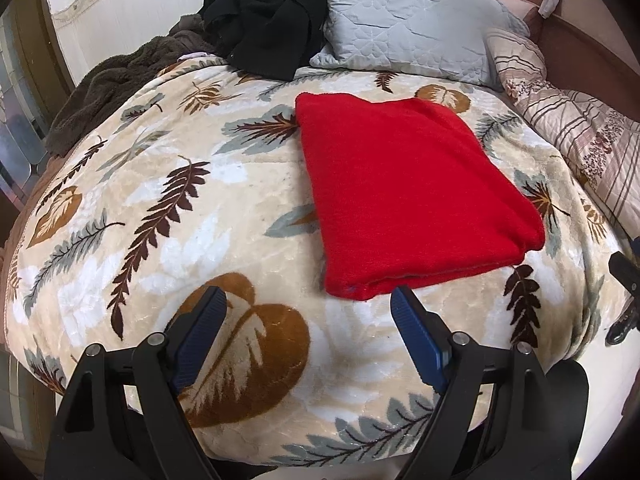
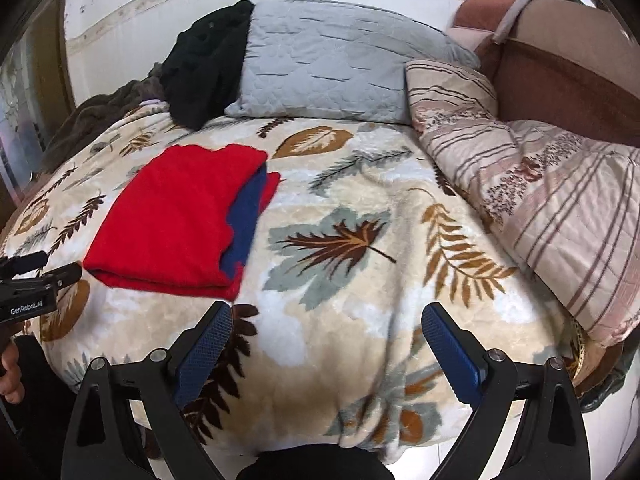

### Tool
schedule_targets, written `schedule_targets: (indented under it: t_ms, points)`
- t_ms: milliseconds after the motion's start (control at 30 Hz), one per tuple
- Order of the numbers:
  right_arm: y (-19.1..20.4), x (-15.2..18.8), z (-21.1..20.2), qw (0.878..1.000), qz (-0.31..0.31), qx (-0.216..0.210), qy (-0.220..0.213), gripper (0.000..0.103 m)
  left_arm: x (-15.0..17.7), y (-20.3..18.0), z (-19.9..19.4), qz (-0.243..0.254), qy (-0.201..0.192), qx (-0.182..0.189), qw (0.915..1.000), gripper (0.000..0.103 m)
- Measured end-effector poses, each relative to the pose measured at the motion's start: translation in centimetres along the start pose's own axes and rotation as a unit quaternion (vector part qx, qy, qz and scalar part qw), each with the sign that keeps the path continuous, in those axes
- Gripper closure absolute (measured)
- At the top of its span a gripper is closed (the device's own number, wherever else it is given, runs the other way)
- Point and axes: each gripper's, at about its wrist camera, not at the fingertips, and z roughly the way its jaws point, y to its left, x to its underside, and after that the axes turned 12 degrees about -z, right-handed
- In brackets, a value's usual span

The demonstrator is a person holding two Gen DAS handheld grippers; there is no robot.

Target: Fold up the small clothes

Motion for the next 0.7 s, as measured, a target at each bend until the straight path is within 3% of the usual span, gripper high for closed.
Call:
schedule_targets:
  t_ms: [700]
  points:
    - [0.3, 0.3, 0.9, 1.0, 0.016, -0.026, 0.005, 0.001, 0.7, -0.2, -0.2, 0.0, 0.003, 0.001, 1.0, 0.018]
